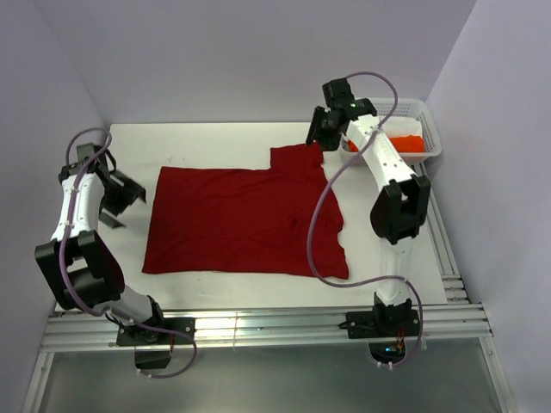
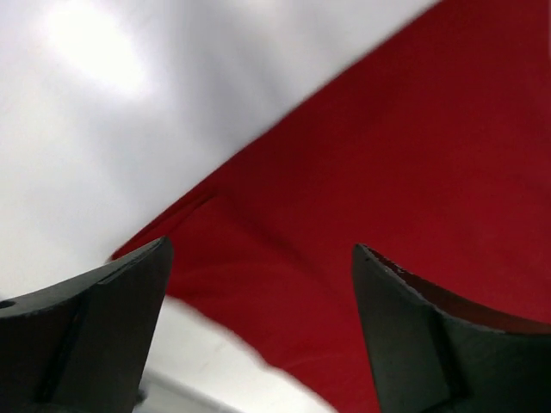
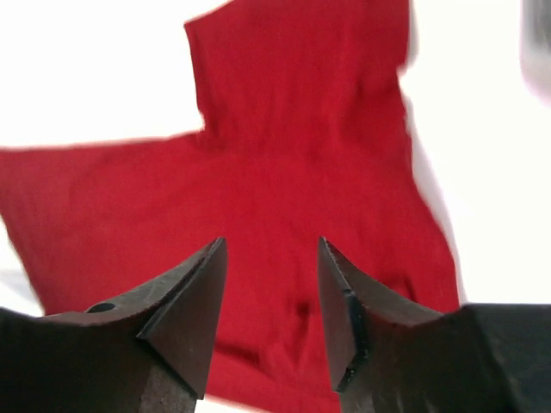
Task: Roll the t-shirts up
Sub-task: Fold the tshirt
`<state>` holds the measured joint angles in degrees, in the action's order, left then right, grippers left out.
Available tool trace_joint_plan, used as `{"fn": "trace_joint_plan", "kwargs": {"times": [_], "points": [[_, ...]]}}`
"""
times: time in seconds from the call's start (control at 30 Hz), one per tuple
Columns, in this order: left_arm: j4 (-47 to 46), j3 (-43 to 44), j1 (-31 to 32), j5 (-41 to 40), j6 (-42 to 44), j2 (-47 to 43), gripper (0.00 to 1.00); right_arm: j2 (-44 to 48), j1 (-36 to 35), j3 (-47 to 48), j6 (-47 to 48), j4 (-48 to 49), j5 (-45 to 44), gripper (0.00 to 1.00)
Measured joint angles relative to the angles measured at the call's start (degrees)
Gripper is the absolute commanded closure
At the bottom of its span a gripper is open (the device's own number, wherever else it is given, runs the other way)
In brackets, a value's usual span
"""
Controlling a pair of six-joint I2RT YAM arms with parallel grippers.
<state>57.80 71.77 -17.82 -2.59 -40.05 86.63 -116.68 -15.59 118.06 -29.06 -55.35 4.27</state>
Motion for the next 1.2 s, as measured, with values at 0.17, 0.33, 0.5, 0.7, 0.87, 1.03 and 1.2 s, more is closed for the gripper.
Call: {"fn": "trace_joint_plan", "kwargs": {"times": [0.17, 0.33, 0.5, 0.7, 0.87, 1.03, 1.2], "points": [[-11.98, 13.22, 3.04, 4.87, 1.07, 11.30, 0.09, -10.25, -0.02, 5.90, -0.04, 4.52, -4.92, 0.47], [-20.98, 22.60, 4.44, 9.97, 2.47, 24.87, 0.10, -14.75, -0.02, 3.34, 0.46, 11.28, -9.88, 0.38], [-24.68, 25.81, 4.46, 14.03, 2.95, 32.92, 0.10, -16.50, 0.00, 4.02, 3.21, 18.38, -13.25, 0.36], [-28.11, 27.98, 4.76, 16.50, 2.99, 35.04, 0.10, -19.23, 0.11, 5.51, 5.62, 28.20, -15.19, 0.32], [-30.45, 32.39, 5.33, 16.90, 3.04, 38.05, 0.11, -23.23, 0.17, 8.00, 7.08, 31.54, -16.63, 0.34], [-30.77, 33.48, 5.55, 17.07, 3.06, 40.68, 0.11, -28.61, 0.59, 13.73, 7.89, 30.75, -14.75, 0.38], [-30.62, 33.90, 5.73, 17.35, 3.04, 42.40, 0.11, -28.68, 1.20, 13.42, 6.93, 30.14, -15.76, 0.41]]}}
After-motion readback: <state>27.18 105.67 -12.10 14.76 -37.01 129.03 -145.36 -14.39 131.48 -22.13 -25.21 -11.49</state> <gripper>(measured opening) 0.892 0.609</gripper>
